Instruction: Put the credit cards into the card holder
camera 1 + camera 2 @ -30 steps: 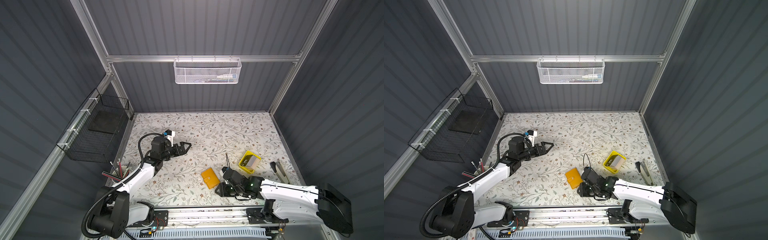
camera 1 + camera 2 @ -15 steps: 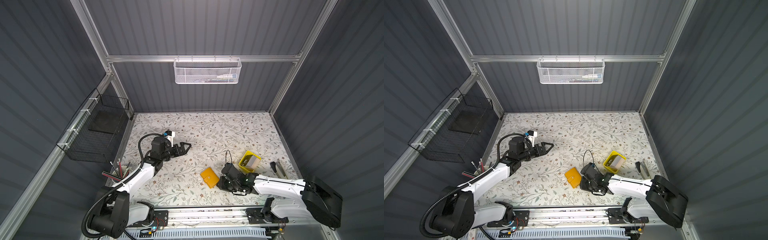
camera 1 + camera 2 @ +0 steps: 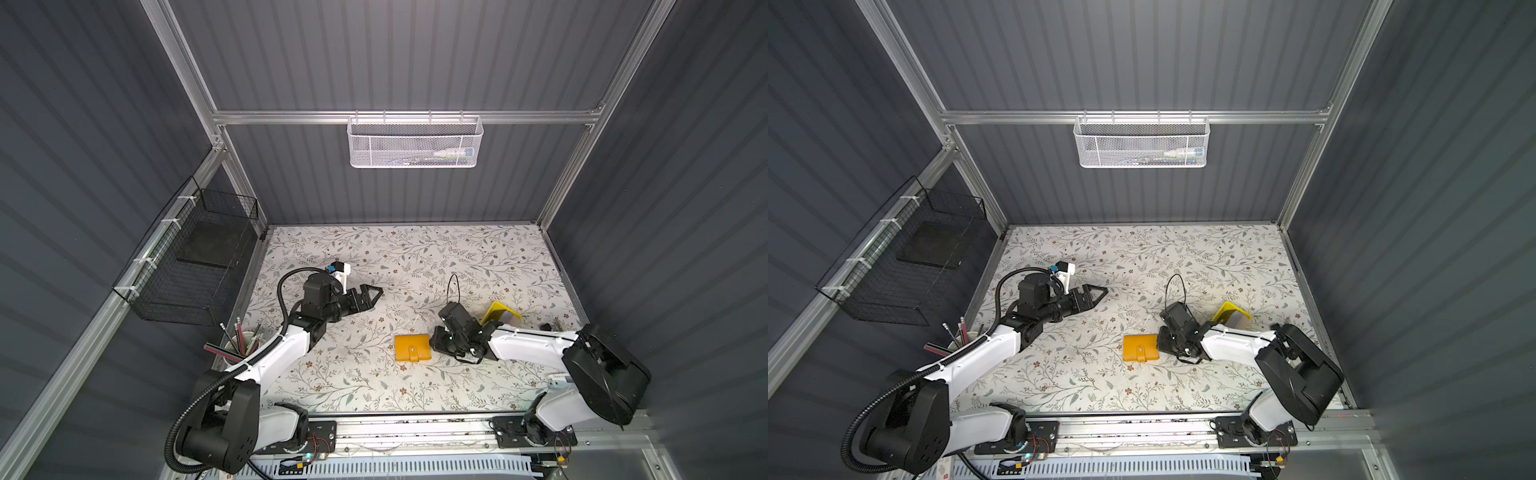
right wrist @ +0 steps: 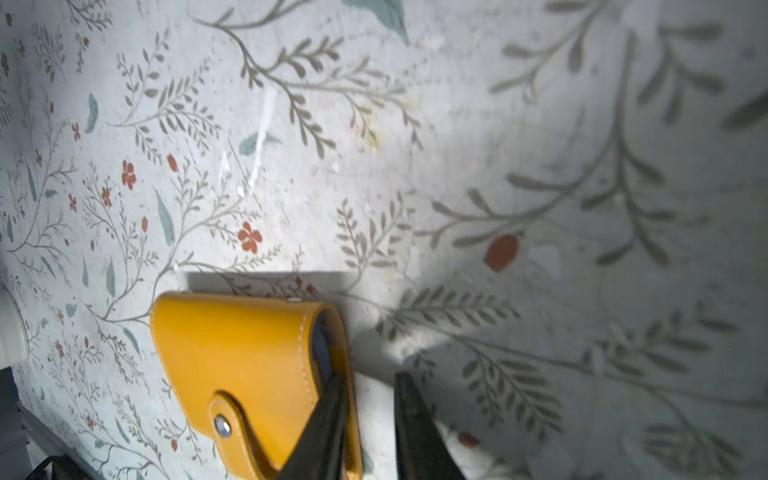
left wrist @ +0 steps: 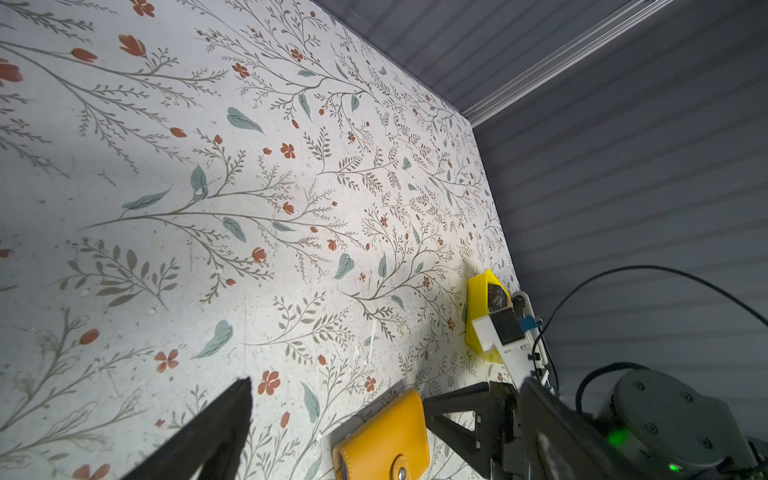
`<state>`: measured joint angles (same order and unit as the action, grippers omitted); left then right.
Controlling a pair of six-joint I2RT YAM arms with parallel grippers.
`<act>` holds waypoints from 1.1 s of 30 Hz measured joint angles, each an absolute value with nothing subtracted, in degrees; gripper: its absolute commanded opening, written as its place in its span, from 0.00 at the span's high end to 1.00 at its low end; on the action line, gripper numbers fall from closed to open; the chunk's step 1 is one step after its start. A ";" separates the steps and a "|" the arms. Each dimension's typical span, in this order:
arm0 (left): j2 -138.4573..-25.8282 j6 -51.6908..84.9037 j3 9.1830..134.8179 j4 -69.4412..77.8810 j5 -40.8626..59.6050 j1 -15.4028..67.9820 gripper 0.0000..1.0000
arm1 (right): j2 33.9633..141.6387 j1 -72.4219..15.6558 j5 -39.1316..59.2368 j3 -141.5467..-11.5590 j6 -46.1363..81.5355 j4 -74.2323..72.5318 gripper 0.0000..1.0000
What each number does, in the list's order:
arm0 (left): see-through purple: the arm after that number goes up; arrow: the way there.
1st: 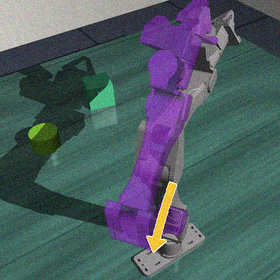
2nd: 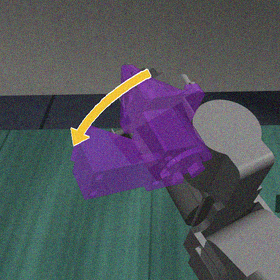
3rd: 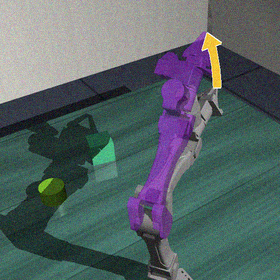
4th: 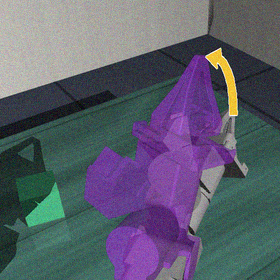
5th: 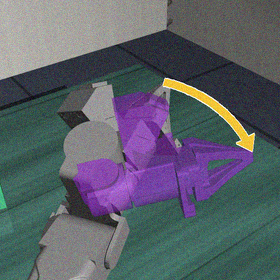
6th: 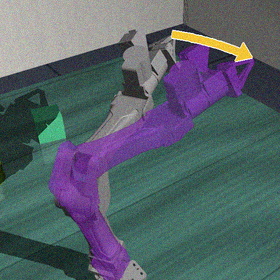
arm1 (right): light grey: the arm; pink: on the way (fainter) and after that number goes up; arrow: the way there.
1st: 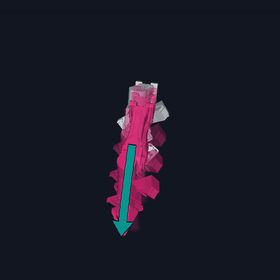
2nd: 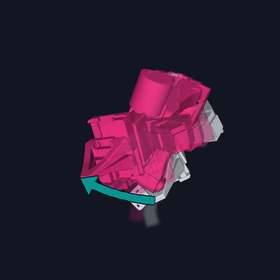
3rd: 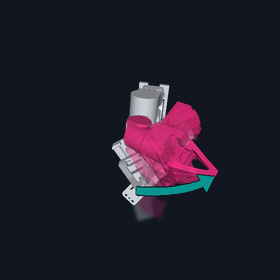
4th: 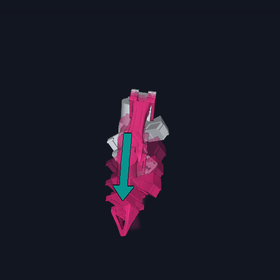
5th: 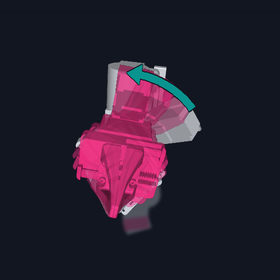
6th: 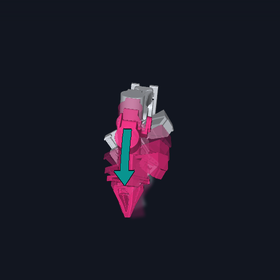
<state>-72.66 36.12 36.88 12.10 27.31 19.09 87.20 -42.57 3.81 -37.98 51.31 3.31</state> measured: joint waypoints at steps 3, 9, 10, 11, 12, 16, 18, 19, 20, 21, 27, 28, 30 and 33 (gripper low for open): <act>-72.69 36.21 36.84 12.08 27.62 19.20 0.01 | 87.79 -42.28 2.55 -40.14 49.39 3.44 0.74; -73.38 35.94 36.77 11.66 28.56 19.38 0.01 | 82.98 -42.63 1.43 -39.94 46.85 3.49 0.71; -73.58 35.79 36.67 11.68 28.84 19.44 0.01 | 80.97 -42.96 1.02 -39.18 46.61 3.68 0.70; -73.78 35.73 36.47 11.68 29.23 19.49 0.02 | 79.33 -43.29 0.78 -38.54 46.39 3.95 0.69; -74.02 35.62 36.18 11.75 29.69 19.62 0.02 | 77.45 -43.79 0.40 -37.76 46.30 4.27 0.68; -75.24 35.33 35.40 11.40 30.76 20.95 0.02 | 70.89 -47.07 -0.82 -34.04 46.52 5.65 0.66; -75.57 34.87 35.29 10.72 30.96 21.87 0.03 | 68.58 -48.93 -1.41 -32.38 47.16 6.55 0.66; -75.66 34.57 35.29 10.15 31.14 22.22 0.04 | 67.66 -49.84 -1.69 -31.66 47.57 7.14 0.66; -75.70 34.26 35.29 9.65 31.18 22.46 0.04 | 66.89 -50.68 -1.91 -31.03 48.01 7.53 0.66; -75.81 33.89 35.29 9.02 31.27 22.61 0.04 | 65.98 -51.59 -1.98 -30.24 48.64 8.05 0.66; -79.07 32.25 35.29 6.92 32.29 24.03 0.09 | 64.64 -53.19 -1.06 -25.69 51.83 7.55 0.67; -79.83 32.03 35.29 6.66 32.25 24.40 0.08 | 64.64 -53.19 -0.62 -24.84 52.29 7.22 0.67; -81.21 31.62 35.38 5.91 32.18 25.69 0.08 | 64.73 -53.19 0.14 -24.01 52.73 6.83 0.67; -83.09 31.00 35.97 4.91 32.12 27.44 0.09 | 65.93 -53.19 1.50 -23.99 53.21 5.34 0.67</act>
